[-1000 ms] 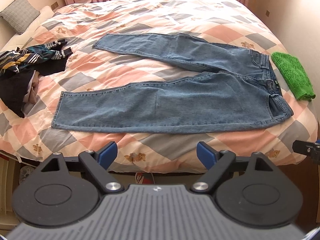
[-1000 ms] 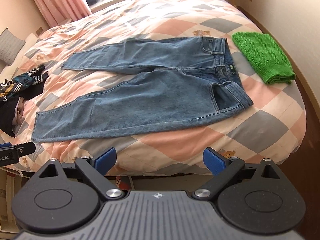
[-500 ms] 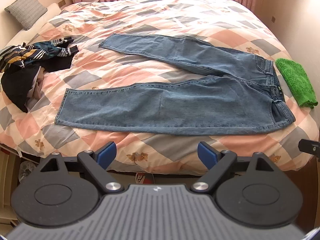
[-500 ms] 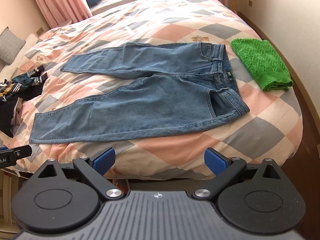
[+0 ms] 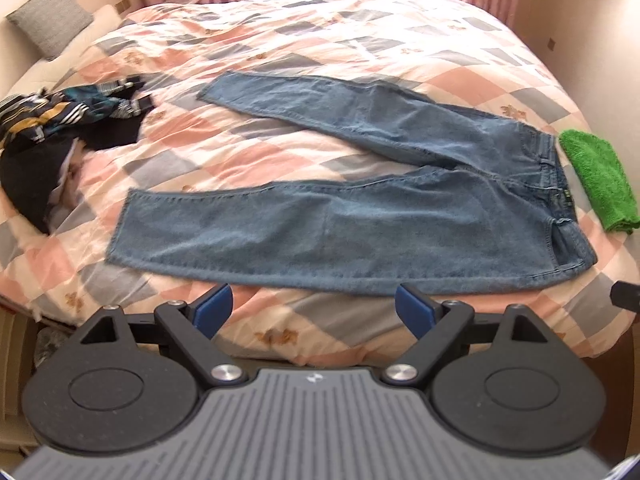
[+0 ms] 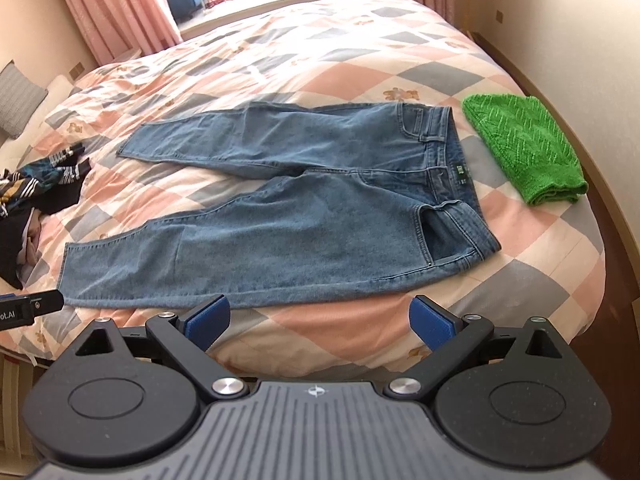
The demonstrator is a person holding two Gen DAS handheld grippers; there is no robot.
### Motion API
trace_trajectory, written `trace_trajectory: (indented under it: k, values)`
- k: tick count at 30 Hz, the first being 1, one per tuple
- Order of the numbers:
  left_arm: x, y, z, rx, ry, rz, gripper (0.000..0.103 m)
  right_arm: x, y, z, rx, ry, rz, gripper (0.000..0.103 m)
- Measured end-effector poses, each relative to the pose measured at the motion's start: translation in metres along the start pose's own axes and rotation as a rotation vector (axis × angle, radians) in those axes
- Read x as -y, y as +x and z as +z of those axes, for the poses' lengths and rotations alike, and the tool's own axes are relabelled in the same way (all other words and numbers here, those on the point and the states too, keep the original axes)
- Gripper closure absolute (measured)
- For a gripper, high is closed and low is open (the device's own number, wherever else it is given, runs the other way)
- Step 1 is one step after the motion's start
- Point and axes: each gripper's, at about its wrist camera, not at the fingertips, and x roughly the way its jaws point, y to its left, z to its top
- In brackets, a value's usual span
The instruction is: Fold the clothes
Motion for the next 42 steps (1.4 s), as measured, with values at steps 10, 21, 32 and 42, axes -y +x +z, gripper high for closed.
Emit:
trace_trajectory:
  k: [10, 21, 32, 42]
  values:
    - [0.006, 0.072, 0.061, 0.031, 0.117, -0.081, 0.017, 0.052, 0.047, 0.022, 0.03, 0.22, 0.113, 0.005]
    - [0.015, 0.242, 0.183, 0.001, 0.427, -0.186, 0.017, 0.08, 0.176, 0.097, -0.026, 0.086, 0.042, 0.009]
    - [0.042, 0.453, 0.361, 0.11, 0.91, -0.35, 0.026, 0.103, 0.333, 0.279, -0.033, -0.268, 0.124, 0.022]
    - [0.038, 0.568, 0.415, -0.091, 1.066, -0.455, 0.032, 0.125, 0.44, 0.362, -0.256, -0.474, 0.204, 0.024]
